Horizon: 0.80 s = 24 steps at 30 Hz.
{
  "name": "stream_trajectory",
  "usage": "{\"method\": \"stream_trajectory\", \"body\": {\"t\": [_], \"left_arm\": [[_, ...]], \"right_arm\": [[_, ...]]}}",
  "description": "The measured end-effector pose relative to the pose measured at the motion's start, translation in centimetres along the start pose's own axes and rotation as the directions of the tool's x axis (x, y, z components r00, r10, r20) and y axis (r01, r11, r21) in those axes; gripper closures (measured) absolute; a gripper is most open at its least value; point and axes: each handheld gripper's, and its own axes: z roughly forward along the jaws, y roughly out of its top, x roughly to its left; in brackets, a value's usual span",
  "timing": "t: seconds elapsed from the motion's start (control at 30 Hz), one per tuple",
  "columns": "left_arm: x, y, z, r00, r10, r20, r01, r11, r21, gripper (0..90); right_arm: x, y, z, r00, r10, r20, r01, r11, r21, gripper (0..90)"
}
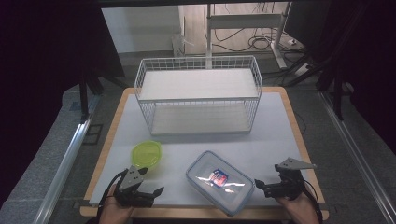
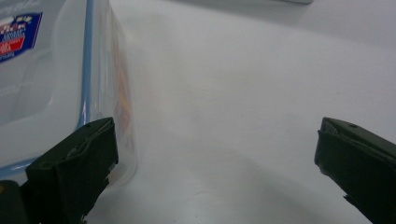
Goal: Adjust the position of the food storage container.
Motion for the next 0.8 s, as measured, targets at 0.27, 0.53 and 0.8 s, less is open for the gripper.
{"method": "stream_trajectory", "body": {"t": [0.27, 0.53, 0.8], "left_arm": [[0.21, -0.23, 0.05, 1.0000, -0.001, -0.007, 0.001, 0.9999, -0.014, 10.0], [-0.10, -0.17, 0.08, 0.9995, 0.030, -0.010, -0.030, 0.9992, -0.026, 9.8], [-0.19, -0.18, 0.10, 0.9988, 0.045, -0.017, -0.045, 0.9986, -0.025, 9.6]], "right_arm": [[0.11, 0.10, 0.01, 1.0000, -0.007, 0.004, 0.007, 1.000, -0.004, 2.6], [0.24, 0.32, -0.13, 0.9996, -0.009, 0.028, 0.009, 1.000, 0.007, 13.6], [0.28, 0.56, -0.42, 0.9998, -0.009, 0.019, 0.008, 1.000, 0.024, 26.6]]}}
